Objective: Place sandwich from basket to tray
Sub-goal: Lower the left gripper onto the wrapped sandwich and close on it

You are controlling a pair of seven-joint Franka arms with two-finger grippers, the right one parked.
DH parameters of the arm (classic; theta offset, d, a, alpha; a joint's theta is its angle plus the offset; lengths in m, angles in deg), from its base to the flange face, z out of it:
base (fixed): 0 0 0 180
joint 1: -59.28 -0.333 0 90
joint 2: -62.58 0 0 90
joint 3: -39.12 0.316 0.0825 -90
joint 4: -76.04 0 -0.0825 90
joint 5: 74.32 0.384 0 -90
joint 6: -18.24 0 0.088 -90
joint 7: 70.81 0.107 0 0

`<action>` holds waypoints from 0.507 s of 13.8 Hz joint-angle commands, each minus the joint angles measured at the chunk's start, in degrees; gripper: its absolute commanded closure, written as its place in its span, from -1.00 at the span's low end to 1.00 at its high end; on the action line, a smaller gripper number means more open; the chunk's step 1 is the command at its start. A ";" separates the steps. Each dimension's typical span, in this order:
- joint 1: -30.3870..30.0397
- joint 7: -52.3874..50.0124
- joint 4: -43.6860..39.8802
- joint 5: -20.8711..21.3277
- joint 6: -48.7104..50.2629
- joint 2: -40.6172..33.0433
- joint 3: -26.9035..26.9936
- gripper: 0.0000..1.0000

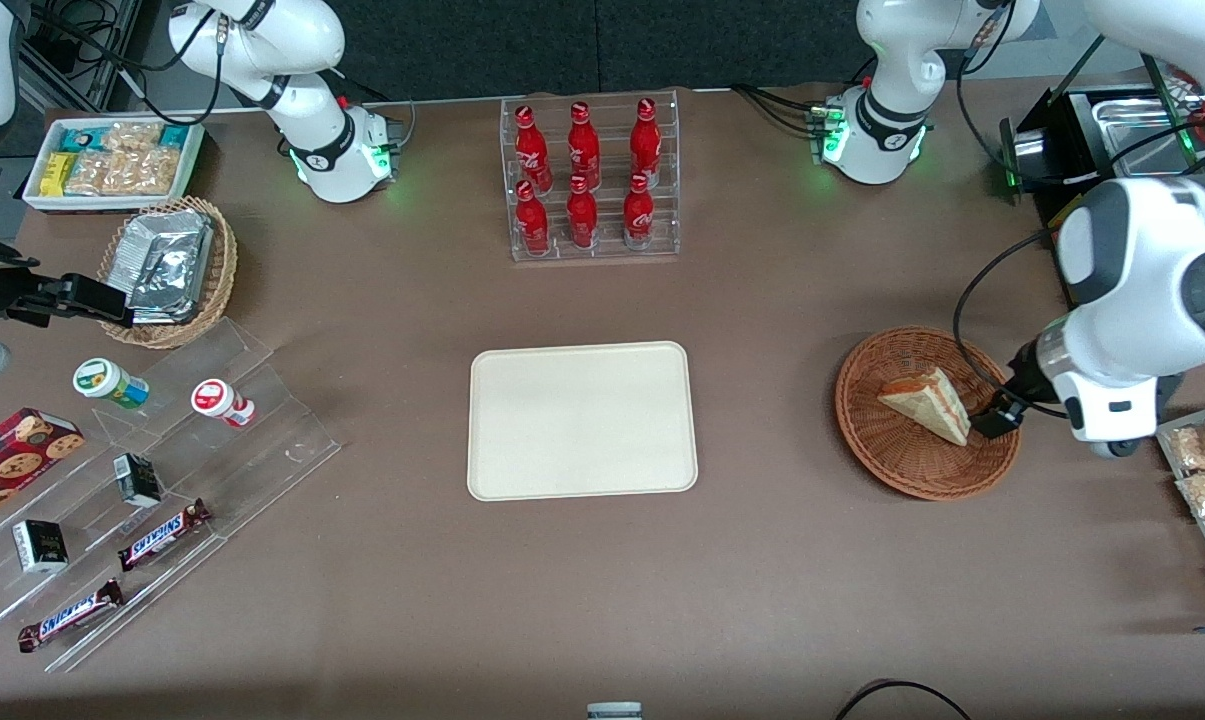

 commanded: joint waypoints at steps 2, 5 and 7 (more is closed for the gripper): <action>0.47 -8.12 8.57 -0.77 -8.57 -1.77 0.23 -1.00; 0.47 -10.77 14.46 -0.86 -16.21 -1.95 0.23 -1.00; 0.47 -12.79 18.16 -2.17 -22.89 -2.04 0.23 -1.00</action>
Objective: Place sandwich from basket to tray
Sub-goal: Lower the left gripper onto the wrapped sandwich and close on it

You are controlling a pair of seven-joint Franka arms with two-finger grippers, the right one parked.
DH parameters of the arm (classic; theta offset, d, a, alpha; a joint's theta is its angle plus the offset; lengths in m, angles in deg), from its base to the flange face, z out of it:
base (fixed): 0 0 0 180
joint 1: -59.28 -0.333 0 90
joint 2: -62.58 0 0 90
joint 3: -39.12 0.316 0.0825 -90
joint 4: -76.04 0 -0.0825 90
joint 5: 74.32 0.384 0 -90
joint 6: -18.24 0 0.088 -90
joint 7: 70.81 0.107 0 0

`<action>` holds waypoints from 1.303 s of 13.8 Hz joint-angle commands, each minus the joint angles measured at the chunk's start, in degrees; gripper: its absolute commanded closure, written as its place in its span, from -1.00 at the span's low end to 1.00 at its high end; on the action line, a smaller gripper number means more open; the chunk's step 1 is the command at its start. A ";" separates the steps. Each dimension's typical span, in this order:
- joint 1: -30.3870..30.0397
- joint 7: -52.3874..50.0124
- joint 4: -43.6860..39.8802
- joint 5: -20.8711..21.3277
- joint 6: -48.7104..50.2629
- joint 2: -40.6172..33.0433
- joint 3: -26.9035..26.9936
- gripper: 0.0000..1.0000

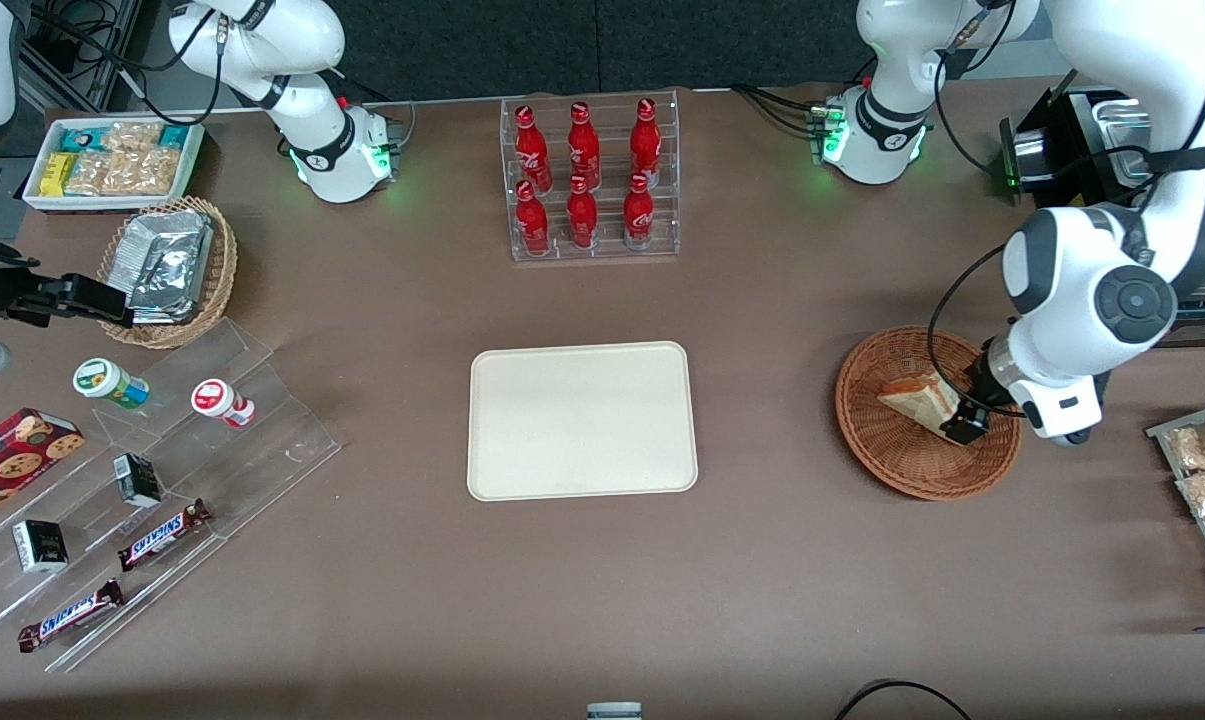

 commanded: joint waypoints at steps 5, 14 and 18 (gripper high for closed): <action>0.47 -2.46 7.85 -1.13 -7.79 -1.20 0.23 -1.00; 0.47 -2.55 7.85 -1.04 -9.37 1.88 0.23 -0.97; 0.47 -2.64 7.76 -1.04 -9.46 2.40 0.23 -0.49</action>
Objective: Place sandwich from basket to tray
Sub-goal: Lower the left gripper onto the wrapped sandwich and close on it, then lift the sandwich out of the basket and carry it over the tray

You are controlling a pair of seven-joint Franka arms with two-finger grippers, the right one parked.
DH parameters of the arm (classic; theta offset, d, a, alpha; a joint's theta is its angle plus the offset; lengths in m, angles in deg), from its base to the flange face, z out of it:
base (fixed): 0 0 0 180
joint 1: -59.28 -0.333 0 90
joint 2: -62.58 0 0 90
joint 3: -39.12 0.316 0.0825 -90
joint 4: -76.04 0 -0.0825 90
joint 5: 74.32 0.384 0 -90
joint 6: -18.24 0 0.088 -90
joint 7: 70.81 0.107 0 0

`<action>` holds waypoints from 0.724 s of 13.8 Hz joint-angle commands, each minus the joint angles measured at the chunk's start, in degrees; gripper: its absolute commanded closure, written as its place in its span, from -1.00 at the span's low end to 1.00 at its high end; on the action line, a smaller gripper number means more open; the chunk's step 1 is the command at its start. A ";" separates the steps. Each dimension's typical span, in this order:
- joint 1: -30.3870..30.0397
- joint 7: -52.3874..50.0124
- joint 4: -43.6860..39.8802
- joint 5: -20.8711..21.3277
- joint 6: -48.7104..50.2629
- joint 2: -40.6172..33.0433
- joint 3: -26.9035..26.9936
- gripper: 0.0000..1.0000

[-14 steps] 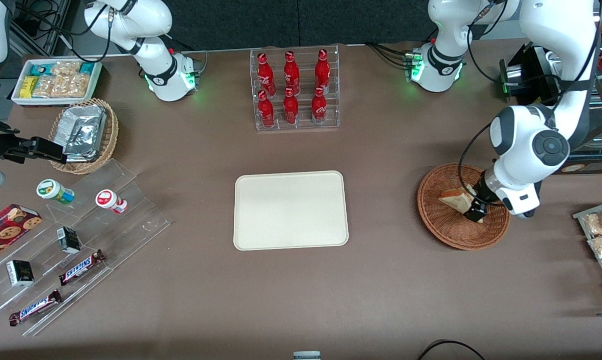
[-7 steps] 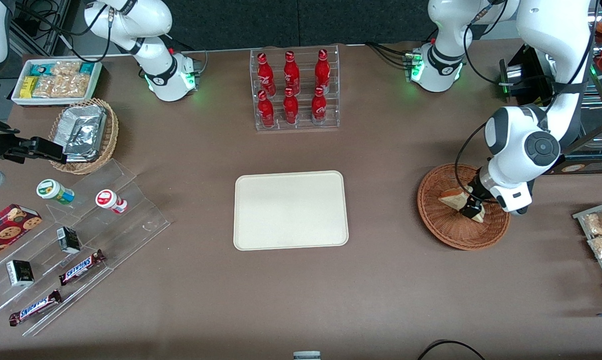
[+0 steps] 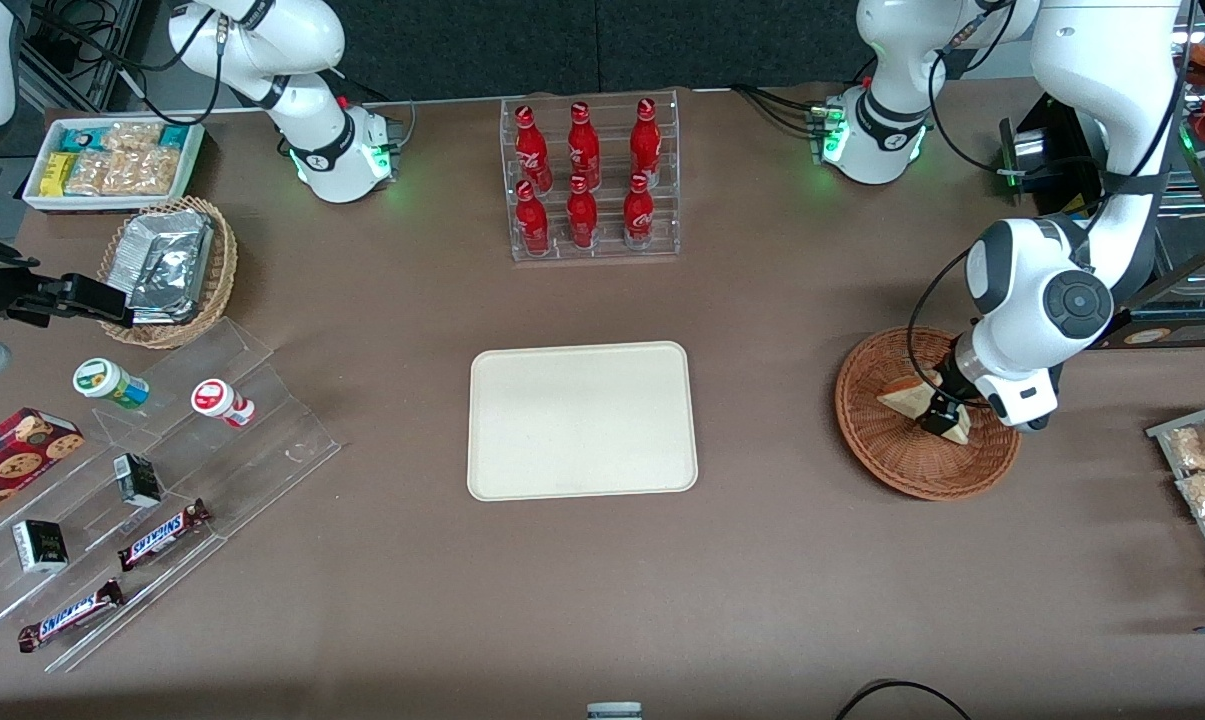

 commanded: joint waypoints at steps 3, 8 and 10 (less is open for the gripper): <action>0.48 -1.00 0.36 -0.30 -1.44 1.16 0.18 0.59; 0.48 -0.74 -0.61 -0.30 -0.13 0.72 0.18 1.00; 0.56 -0.73 -4.63 0.05 6.16 0.63 0.00 1.00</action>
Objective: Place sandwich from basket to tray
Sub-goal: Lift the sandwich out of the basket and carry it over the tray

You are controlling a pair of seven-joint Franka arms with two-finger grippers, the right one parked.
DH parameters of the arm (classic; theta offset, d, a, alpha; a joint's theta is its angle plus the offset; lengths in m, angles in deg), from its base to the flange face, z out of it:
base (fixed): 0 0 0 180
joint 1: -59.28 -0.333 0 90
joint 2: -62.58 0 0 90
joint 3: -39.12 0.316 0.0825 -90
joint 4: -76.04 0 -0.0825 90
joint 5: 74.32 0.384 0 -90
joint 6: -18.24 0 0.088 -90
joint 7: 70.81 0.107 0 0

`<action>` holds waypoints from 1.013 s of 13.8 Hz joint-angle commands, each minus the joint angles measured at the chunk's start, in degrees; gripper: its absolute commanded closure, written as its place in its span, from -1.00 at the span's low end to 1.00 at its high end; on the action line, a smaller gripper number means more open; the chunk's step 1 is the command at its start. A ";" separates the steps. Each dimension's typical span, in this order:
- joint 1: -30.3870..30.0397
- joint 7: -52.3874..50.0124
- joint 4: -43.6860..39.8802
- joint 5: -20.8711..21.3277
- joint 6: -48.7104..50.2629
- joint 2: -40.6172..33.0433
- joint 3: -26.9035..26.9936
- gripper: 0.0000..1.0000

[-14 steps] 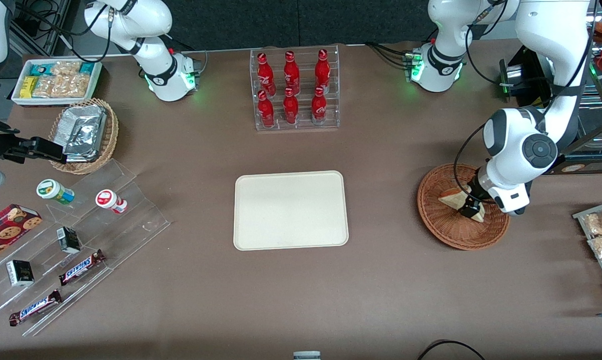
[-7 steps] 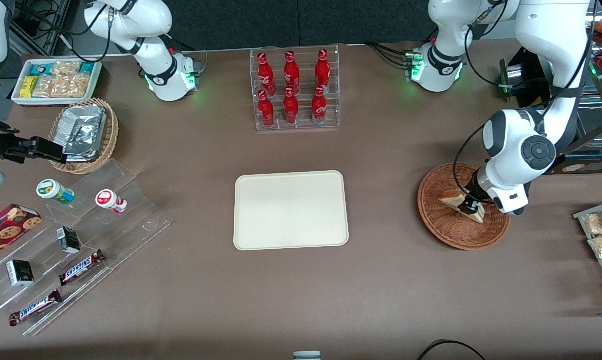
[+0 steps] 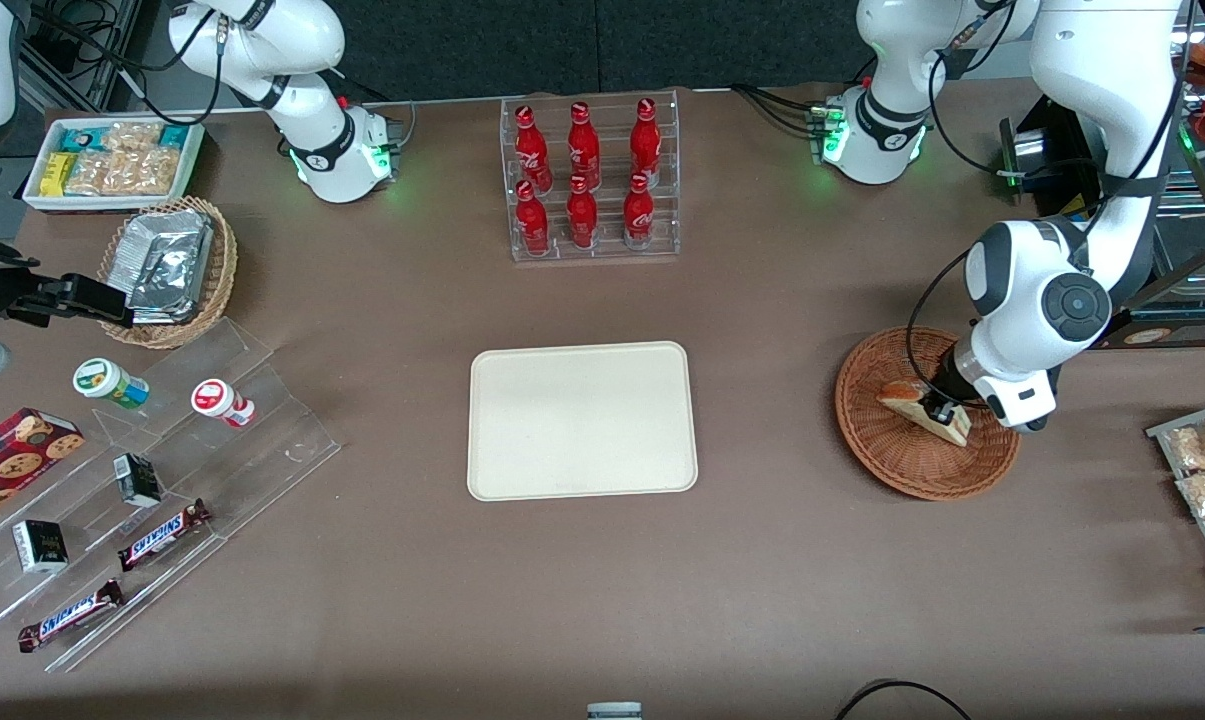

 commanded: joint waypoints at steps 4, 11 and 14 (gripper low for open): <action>0.56 0.07 -15.90 0.49 21.51 0.60 -1.90 1.00; 6.87 0.07 -25.23 0.49 30.68 0.69 -3.05 1.00; 15.12 -0.98 -28.22 0.22 30.95 1.04 -3.06 1.00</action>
